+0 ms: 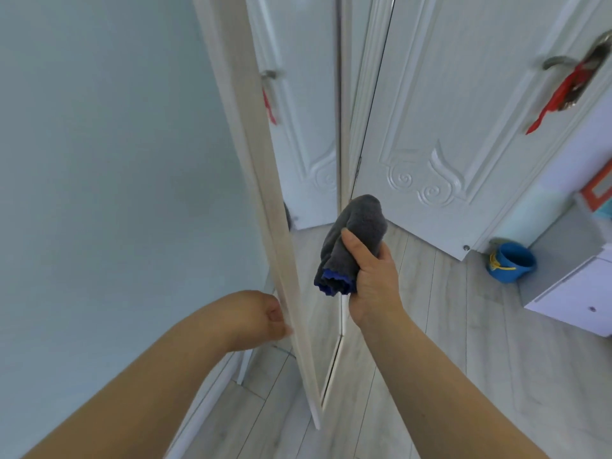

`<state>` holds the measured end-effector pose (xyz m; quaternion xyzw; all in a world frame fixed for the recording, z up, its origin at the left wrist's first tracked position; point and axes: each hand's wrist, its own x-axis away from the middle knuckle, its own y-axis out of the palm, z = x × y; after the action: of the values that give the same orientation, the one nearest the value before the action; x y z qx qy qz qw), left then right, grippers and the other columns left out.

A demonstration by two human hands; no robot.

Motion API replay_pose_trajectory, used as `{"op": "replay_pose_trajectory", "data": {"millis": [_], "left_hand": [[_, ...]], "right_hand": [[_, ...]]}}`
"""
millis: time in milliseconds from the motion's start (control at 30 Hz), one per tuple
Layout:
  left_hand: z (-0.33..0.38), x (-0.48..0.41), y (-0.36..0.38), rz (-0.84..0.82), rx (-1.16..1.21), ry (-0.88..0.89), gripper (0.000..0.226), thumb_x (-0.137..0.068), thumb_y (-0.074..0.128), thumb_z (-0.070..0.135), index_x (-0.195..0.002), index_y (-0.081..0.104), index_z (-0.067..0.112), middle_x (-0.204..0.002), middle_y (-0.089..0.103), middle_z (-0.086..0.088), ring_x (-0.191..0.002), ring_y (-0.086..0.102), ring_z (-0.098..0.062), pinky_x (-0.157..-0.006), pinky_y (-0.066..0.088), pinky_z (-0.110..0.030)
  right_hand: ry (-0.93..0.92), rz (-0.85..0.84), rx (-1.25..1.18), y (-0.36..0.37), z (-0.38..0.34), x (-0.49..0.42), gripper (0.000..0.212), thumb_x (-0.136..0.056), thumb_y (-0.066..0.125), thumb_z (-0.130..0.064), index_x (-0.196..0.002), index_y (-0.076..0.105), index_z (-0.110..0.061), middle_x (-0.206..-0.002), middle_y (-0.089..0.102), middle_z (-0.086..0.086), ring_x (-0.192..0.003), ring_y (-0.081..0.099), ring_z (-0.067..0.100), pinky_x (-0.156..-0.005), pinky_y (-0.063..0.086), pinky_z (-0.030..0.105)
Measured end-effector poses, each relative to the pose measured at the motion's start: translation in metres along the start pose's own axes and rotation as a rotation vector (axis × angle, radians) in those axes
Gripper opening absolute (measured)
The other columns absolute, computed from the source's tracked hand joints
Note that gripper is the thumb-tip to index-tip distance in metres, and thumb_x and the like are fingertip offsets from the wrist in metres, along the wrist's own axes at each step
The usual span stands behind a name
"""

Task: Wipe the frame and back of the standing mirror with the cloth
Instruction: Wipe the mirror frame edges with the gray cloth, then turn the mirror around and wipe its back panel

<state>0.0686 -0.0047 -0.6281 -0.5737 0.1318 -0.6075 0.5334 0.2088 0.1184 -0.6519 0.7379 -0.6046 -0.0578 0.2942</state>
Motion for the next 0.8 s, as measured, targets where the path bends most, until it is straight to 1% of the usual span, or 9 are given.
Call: {"op": "replay_pose_trajectory", "data": {"millis": [100, 200, 267, 367, 433, 500, 633, 700, 800], "left_hand": [[0.02, 0.049, -0.053, 0.003, 0.031, -0.005, 0.041, -0.093, 0.058, 0.053, -0.126, 0.061, 0.029, -0.128, 0.062, 0.009, -0.103, 0.054, -0.008, -0.092, 0.044, -0.022], [0.045, 0.096, -0.105, 0.024, 0.036, 0.018, 0.048, -0.092, 0.054, 0.06, -0.131, 0.058, 0.032, -0.131, 0.06, 0.01, -0.102, 0.052, -0.007, -0.092, 0.043, -0.023], [0.067, 0.126, -0.139, 0.057, 0.118, 0.056, 0.055, -0.09, 0.049, 0.068, -0.132, 0.056, 0.033, -0.13, 0.061, 0.009, -0.101, 0.054, -0.006, -0.09, 0.042, -0.023], [0.098, 0.157, -0.176, 0.183, 0.479, 0.14, 0.084, -0.069, 0.044, 0.084, -0.137, 0.049, 0.035, -0.125, 0.065, 0.007, -0.104, 0.064, -0.007, -0.103, 0.048, -0.035], [0.124, 0.178, -0.204, 0.291, 0.696, 0.161, 0.106, -0.054, 0.046, 0.089, -0.146, 0.038, 0.037, -0.13, 0.061, 0.007, -0.112, 0.063, -0.012, -0.108, 0.046, -0.043], [0.151, 0.196, -0.224, 0.371, 0.865, 0.183, 0.114, -0.048, 0.053, 0.089, -0.15, 0.029, 0.041, -0.128, 0.059, 0.009, -0.119, 0.059, -0.016, -0.106, 0.046, -0.043], [0.189, 0.216, -0.248, 0.485, 1.107, 0.283, 0.083, -0.062, 0.068, 0.069, -0.136, 0.041, 0.044, -0.125, 0.065, 0.005, -0.108, 0.064, -0.014, -0.084, 0.054, -0.029], [0.202, 0.221, -0.253, 0.579, 1.189, 0.283, 0.064, -0.078, 0.073, 0.054, -0.133, 0.049, 0.035, -0.122, 0.067, -0.002, -0.108, 0.067, -0.02, -0.089, 0.057, -0.037], [0.21, 0.226, -0.26, 0.731, 1.201, 0.192, 0.04, -0.095, 0.063, 0.034, -0.132, 0.053, 0.022, -0.122, 0.066, -0.006, -0.111, 0.064, -0.026, -0.1, 0.052, -0.047]], "right_hand": [[0.009, -0.057, 0.055, 0.036, -0.056, 0.024, 0.046, -0.081, 0.078, -0.021, -0.124, 0.062, -0.017, -0.111, 0.073, 0.008, -0.092, 0.073, 0.026, -0.068, 0.06, 0.037], [-0.009, -0.14, 0.108, 0.072, -0.107, 0.048, 0.045, -0.083, 0.076, -0.029, -0.124, 0.062, -0.017, -0.099, 0.076, 0.005, -0.075, 0.075, 0.022, -0.063, 0.058, 0.041], [-0.026, -0.2, 0.137, 0.093, -0.144, 0.068, 0.046, -0.084, 0.076, -0.028, -0.126, 0.059, -0.021, -0.106, 0.073, 0.008, -0.078, 0.074, 0.025, -0.059, 0.058, 0.042], [-0.055, -0.295, 0.174, 0.114, -0.181, 0.088, 0.05, -0.083, 0.076, -0.02, -0.129, 0.056, -0.028, -0.118, 0.068, 0.01, -0.088, 0.073, 0.03, -0.058, 0.059, 0.041], [-0.077, -0.338, 0.181, 0.126, -0.217, 0.102, 0.056, -0.082, 0.076, -0.017, -0.131, 0.054, -0.031, -0.121, 0.066, 0.008, -0.093, 0.073, 0.031, -0.061, 0.06, 0.039], [-0.094, -0.384, 0.199, 0.133, -0.248, 0.114, 0.065, -0.078, 0.075, -0.019, -0.135, 0.049, -0.035, -0.126, 0.063, 0.008, -0.101, 0.069, 0.037, -0.058, 0.058, 0.035], [-0.126, -0.532, 0.213, 0.144, -0.287, 0.128, 0.065, -0.07, 0.064, -0.008, -0.128, 0.054, -0.037, -0.122, 0.067, 0.011, -0.104, 0.068, 0.039, -0.064, 0.06, 0.039], [-0.133, -0.594, 0.229, 0.147, -0.301, 0.135, 0.062, -0.068, 0.06, -0.006, -0.122, 0.059, -0.037, -0.117, 0.069, 0.011, -0.1, 0.069, 0.038, -0.061, 0.059, 0.037], [-0.145, -0.675, 0.255, 0.146, -0.318, 0.14, 0.062, -0.071, 0.058, -0.007, -0.128, 0.058, -0.029, -0.118, 0.07, 0.007, -0.098, 0.072, 0.026, -0.064, 0.059, 0.033]]}}
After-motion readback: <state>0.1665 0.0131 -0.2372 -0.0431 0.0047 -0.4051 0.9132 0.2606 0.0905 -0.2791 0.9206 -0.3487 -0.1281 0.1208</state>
